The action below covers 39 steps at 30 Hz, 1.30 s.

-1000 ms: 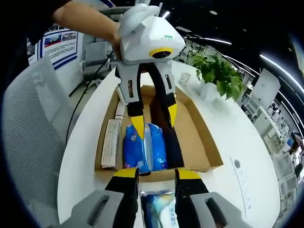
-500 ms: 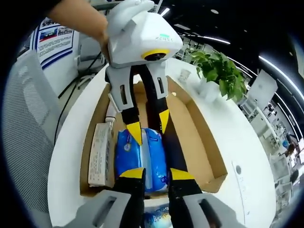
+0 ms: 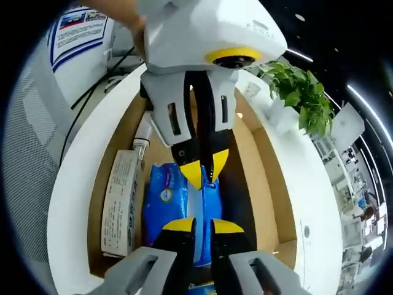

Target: Operate the shoe box by opening the lid, removing the specified soft item, and placing it in the target area until the item is outside and the box remains undamaged.

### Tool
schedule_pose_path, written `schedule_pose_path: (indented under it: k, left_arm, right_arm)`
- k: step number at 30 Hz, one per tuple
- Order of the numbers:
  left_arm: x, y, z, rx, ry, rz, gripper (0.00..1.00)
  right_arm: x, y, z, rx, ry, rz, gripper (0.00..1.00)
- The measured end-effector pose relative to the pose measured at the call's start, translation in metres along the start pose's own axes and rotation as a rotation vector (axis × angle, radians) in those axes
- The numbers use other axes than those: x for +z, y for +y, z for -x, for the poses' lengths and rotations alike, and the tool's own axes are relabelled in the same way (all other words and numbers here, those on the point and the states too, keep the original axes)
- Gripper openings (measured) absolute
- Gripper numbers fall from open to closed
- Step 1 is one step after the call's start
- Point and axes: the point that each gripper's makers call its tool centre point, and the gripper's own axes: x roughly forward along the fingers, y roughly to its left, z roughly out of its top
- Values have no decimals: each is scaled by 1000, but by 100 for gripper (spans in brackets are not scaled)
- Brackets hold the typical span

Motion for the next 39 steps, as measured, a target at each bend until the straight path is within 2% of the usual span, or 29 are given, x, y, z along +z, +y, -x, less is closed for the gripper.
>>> schedule_pose_path:
  k: [3, 7, 14, 20, 25, 39]
  left_arm:
    - [-1, 0, 0, 14, 3, -1, 0]
    - [-1, 2, 3, 36, 15, 10, 0]
    - [3, 0, 9, 34, 4, 18, 0]
    - [9, 1, 18, 53, -16, 27, 0]
    - [17, 4, 28, 70, -38, 17, 0]
    - [37, 14, 63, 114, -60, -29, 0]
  right_arm:
    - [-8, 0, 0, -17, 43, 11, 0]
    - [-17, -1, 3, -35, 77, 9, 0]
    - [-14, 1, 11, -23, 31, -52, 0]
    - [-10, -4, 18, -53, 1, -66, 0]
    - [-3, -11, 29, -74, -47, -114, 0]
    - [23, -29, 58, -128, -137, -127, 0]
